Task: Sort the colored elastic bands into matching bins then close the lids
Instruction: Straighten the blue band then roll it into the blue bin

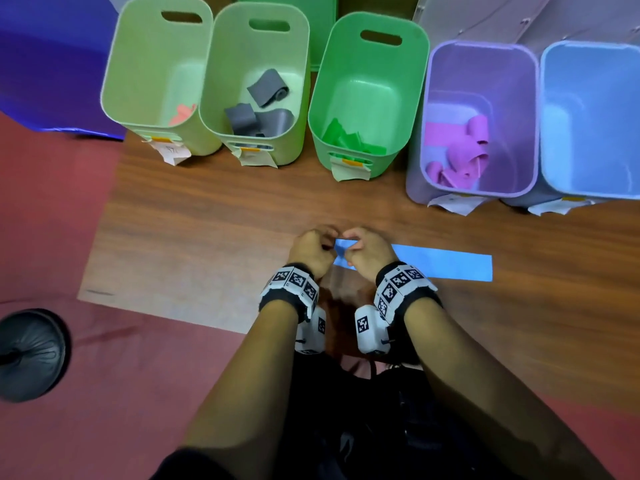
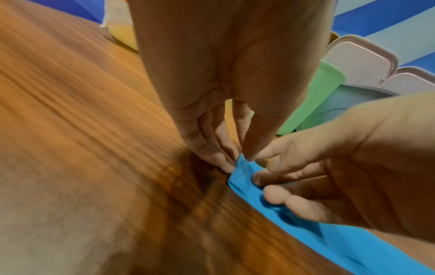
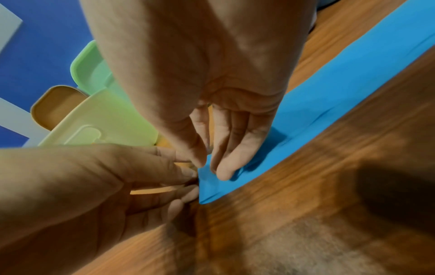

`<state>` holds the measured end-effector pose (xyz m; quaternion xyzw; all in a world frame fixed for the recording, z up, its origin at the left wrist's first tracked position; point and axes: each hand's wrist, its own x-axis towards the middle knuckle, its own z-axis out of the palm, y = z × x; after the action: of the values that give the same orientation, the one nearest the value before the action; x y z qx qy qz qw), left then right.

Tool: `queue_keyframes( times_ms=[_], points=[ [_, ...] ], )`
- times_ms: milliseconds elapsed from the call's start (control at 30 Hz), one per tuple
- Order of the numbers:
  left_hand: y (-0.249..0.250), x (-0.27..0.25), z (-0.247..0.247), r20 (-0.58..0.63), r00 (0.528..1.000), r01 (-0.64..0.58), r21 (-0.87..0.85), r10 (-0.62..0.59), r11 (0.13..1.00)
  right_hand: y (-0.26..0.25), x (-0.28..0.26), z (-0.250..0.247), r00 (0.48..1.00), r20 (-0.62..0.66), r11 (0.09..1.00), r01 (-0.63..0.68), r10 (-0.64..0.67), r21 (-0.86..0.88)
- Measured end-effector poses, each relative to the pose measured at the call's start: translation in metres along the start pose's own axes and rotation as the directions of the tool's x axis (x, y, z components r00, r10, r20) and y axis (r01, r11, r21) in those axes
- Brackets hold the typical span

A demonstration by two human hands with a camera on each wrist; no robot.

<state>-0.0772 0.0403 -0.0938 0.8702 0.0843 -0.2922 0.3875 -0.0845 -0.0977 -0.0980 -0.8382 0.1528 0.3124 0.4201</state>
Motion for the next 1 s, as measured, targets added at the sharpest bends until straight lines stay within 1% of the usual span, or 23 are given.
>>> queue_keyframes(
  times_ms=[100,233,367,533,600,667,767,867,1000],
  points=[
    [-0.004,0.007,0.004,0.019,0.999,0.029,-0.03,-0.028,0.999,0.002,0.003,0.005,1.0,-0.014,1.0,-0.008,0.008,-0.005],
    [-0.004,0.008,0.008,0.019,1.0,0.025,-0.12,-0.023,0.992,0.001,0.005,0.005,1.0,0.005,0.998,-0.029,0.029,0.052],
    [-0.002,0.006,0.009,0.006,0.999,0.035,-0.228,-0.035,0.973,-0.002,0.005,-0.001,0.999,-0.041,0.991,-0.024,0.03,0.13],
    [0.019,0.006,-0.001,-0.013,1.0,-0.018,-0.297,0.014,0.955,-0.016,-0.004,-0.025,0.992,-0.121,0.986,0.04,-0.02,0.165],
    [0.035,0.005,-0.008,-0.046,0.998,-0.062,-0.31,0.05,0.949,-0.024,-0.01,-0.038,0.987,-0.158,0.979,0.067,-0.037,0.192],
    [0.054,0.004,-0.015,-0.074,0.99,-0.135,-0.318,0.117,0.938,-0.031,-0.014,-0.051,0.977,-0.207,0.976,0.102,-0.061,0.195],
    [0.085,0.002,-0.026,-0.112,0.966,-0.254,-0.291,0.231,0.922,-0.044,-0.022,-0.076,0.956,-0.274,0.955,0.176,-0.107,0.24],
    [0.117,0.0,-0.037,-0.154,0.938,-0.343,-0.278,0.311,0.897,-0.057,-0.036,-0.107,0.936,-0.321,0.94,0.229,-0.142,0.253],
    [0.161,-0.008,-0.046,-0.205,0.897,-0.438,-0.302,0.391,0.847,-0.067,-0.054,-0.147,0.865,-0.458,0.926,0.322,-0.203,0.198]
  ],
)
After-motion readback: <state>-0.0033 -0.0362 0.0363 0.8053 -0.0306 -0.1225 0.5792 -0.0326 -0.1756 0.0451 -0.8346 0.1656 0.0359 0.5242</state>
